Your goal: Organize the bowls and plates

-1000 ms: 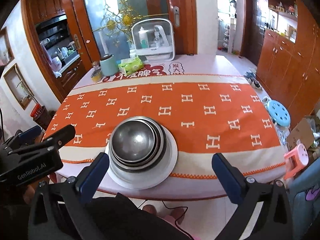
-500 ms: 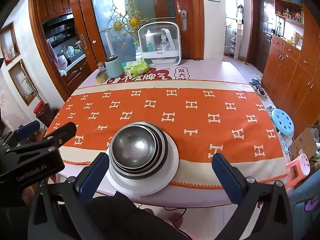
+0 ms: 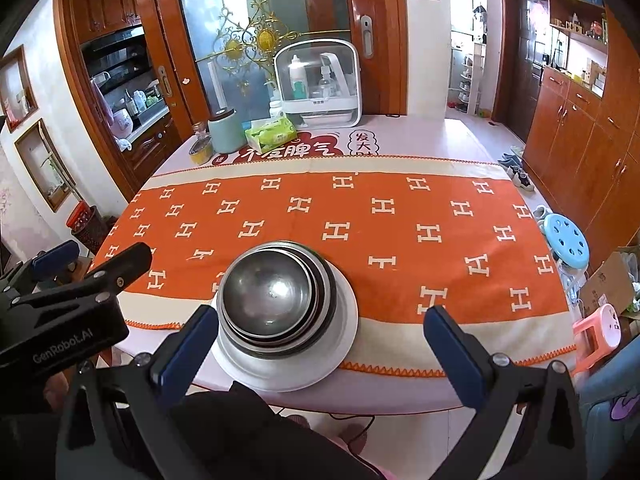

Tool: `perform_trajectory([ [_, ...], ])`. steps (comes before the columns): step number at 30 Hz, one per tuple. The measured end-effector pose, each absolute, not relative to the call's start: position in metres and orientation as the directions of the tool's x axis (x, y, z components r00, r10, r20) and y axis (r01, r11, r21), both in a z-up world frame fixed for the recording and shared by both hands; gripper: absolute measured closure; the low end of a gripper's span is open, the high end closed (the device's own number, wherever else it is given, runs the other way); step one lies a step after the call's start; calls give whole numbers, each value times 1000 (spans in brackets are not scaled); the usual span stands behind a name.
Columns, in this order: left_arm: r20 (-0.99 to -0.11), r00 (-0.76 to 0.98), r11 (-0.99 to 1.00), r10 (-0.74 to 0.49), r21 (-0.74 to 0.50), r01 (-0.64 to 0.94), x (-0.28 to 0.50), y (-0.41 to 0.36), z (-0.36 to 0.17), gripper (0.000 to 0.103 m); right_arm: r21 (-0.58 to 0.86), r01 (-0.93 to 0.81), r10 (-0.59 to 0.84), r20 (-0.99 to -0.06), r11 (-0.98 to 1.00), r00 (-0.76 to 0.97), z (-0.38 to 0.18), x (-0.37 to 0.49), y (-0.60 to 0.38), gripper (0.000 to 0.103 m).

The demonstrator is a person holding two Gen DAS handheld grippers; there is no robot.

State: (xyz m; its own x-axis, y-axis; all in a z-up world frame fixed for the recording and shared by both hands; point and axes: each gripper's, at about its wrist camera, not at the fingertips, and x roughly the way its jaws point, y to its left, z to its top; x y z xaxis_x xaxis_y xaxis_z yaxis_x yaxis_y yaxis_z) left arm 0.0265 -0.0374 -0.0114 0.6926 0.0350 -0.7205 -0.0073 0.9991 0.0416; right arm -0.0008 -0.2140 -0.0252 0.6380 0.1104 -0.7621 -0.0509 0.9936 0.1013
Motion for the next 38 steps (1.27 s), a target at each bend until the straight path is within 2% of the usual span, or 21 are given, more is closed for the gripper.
perform_trajectory([
  [38,-746,666,999,12,36,22,35,-27,-29,1,106,-48,114,-804,993,584,-39,11,-210,0],
])
